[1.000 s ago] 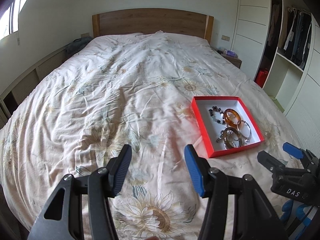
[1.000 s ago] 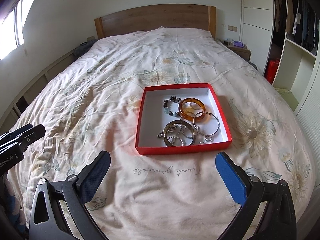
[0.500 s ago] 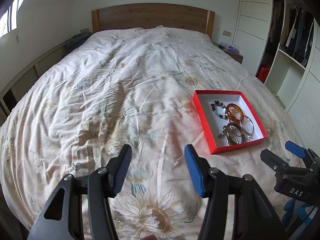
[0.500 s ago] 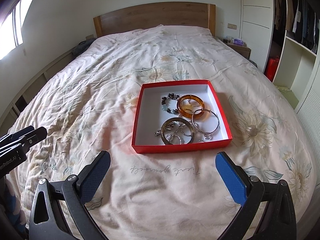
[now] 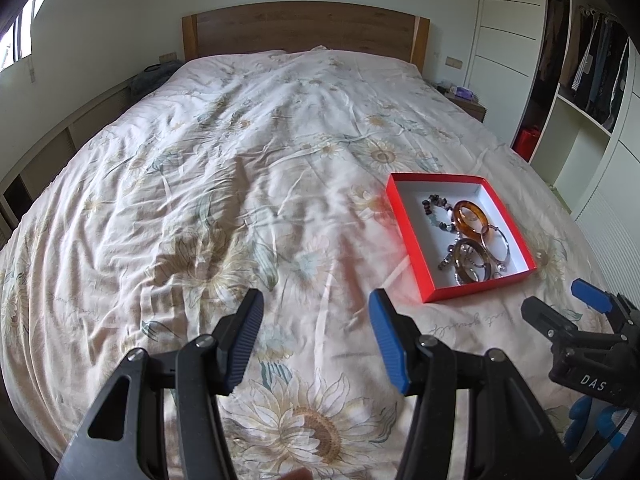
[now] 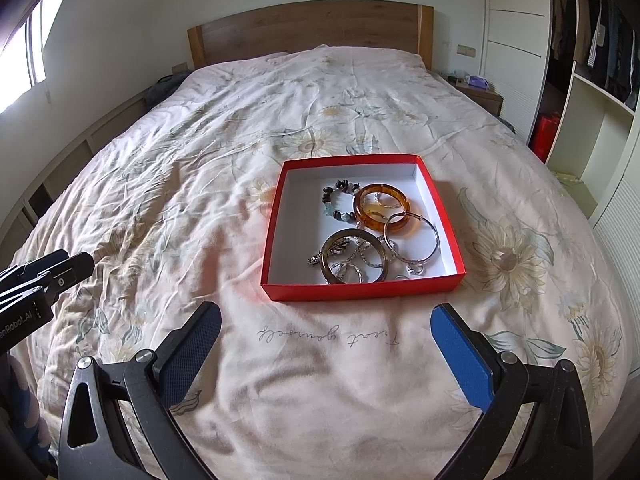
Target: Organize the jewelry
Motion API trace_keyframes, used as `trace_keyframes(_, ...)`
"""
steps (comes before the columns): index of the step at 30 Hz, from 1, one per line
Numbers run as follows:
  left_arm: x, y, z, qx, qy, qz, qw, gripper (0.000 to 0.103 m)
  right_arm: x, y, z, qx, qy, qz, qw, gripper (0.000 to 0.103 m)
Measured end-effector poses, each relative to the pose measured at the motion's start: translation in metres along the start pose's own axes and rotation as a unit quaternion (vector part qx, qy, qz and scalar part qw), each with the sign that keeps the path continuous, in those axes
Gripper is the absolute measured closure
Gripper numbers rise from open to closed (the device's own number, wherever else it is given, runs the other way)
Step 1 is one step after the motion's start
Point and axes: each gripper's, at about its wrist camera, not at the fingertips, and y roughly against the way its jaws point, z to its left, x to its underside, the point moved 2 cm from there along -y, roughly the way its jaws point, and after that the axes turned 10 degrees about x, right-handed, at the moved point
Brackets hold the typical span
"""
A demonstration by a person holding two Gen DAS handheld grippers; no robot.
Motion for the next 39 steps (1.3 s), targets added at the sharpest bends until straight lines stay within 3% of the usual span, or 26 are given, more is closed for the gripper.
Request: trace_keyframes(39,0.014,-0.004,-0.01,0.008,-0.02,0.02,0.9996,0.05,0.0,0.016,-0.005,0.004,0.037,-0.022,0.999,0.0)
